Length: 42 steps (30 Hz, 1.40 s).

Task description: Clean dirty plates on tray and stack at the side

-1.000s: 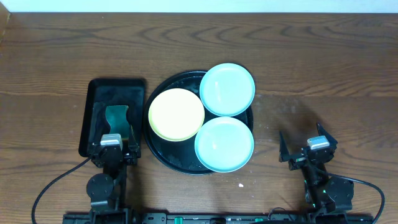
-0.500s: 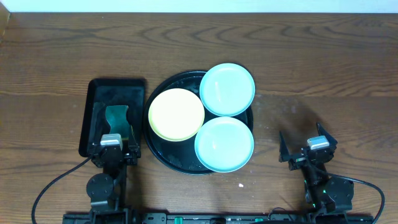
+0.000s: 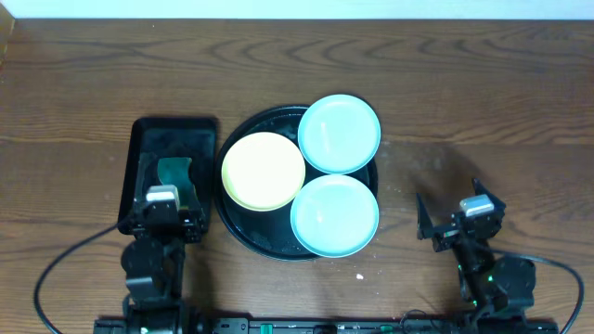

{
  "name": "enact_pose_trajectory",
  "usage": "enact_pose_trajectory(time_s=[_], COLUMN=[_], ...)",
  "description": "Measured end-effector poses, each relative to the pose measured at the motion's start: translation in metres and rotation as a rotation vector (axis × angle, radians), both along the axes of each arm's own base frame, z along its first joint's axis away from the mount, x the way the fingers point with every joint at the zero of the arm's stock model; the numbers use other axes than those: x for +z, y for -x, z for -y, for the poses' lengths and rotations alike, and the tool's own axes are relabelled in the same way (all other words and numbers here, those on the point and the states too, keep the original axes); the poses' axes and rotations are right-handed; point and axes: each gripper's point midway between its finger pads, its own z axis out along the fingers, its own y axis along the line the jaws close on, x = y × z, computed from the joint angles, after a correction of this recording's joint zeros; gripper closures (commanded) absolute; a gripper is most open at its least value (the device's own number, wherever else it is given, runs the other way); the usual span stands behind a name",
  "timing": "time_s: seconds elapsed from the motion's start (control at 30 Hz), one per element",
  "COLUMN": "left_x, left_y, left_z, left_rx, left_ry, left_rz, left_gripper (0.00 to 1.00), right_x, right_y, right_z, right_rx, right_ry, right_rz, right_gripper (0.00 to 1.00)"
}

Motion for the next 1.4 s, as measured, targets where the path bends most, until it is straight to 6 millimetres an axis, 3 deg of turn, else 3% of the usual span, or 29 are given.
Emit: enact_pose_trajectory(time_s=[0.37,0.6,0.87,1.0,1.17,1.4], left_x=[0.038,0.061,0.088,0.087,0.079,0.078], left_y=[-0.018,-0.026,-0.04,-0.048,-0.051,-0.051], left_z=[-0.004,-0.005,0.001,0.015,0.022,0.022], left_rx=[0.025,0.058,0.045,-0.018,-0.049,-0.048], left_ry=[0.04,0.112,0.168,0.227,0.259,0.259], left_rz=[-0.234,-0.47,-0.701,-0.772,-0.811,-0.814], left_gripper=[0.24,0.24,0.24,0.24,0.24,0.24], right_x=[0.029,0.031,0.043,0.048,0.049,0.043], right_y=[-0.037,-0.073,-0.099,-0.11,-0.133,-0.144], right_z=[-0.015,-0.031,-0.043,-0.05,-0.063,-0.094], right_rx=[0.071,0.141,0.186,0.213,0.257,0.301], right_ry=[0.001,-0.011,-0.043,-0.067,-0.134,-0.248], right_rz=[-0.166,-0.429,-0.749,-0.866,-0.858,-0.893], right_gripper=[0.01,0.01,0.01,0.01,0.01,0.23])
